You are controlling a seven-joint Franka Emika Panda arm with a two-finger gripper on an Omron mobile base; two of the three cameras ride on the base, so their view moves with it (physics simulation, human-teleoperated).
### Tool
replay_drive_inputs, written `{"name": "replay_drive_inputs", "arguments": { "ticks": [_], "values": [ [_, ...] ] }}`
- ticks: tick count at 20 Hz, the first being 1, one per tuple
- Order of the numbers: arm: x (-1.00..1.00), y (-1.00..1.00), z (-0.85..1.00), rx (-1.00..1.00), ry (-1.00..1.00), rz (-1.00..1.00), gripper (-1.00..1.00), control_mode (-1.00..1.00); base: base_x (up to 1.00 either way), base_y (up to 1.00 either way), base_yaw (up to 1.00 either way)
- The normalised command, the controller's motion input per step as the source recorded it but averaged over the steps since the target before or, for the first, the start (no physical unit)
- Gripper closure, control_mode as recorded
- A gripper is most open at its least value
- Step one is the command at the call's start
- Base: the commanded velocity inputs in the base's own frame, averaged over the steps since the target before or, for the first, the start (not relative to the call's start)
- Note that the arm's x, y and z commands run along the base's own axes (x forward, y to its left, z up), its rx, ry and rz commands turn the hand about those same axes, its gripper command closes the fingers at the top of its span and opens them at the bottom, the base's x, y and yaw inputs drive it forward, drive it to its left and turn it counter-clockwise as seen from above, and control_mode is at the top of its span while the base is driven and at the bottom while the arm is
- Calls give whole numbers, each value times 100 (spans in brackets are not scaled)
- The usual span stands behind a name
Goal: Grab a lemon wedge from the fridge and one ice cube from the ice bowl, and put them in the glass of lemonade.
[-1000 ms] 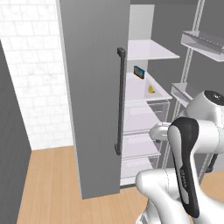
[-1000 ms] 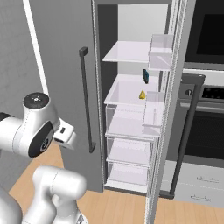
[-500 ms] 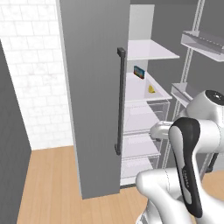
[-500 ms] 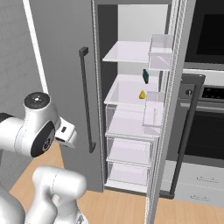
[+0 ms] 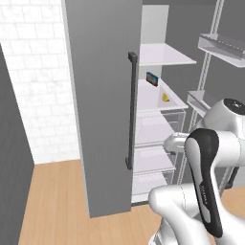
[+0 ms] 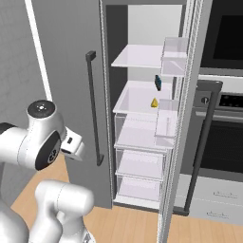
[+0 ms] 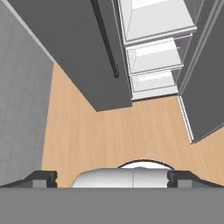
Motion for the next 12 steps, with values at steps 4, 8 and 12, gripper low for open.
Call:
{"name": "replay_drive_inputs", "arguments": {
  "ticks": [4,8,12],
  "values": [
    [0,0,-9,0,0,0,-100,-100,0,0,0],
    [0,0,-11,0,0,0,-100,-100,0,0,0],
    [0,0,-10,-1,-2,-2,-100,100,0,0,-7]
  ]
}}
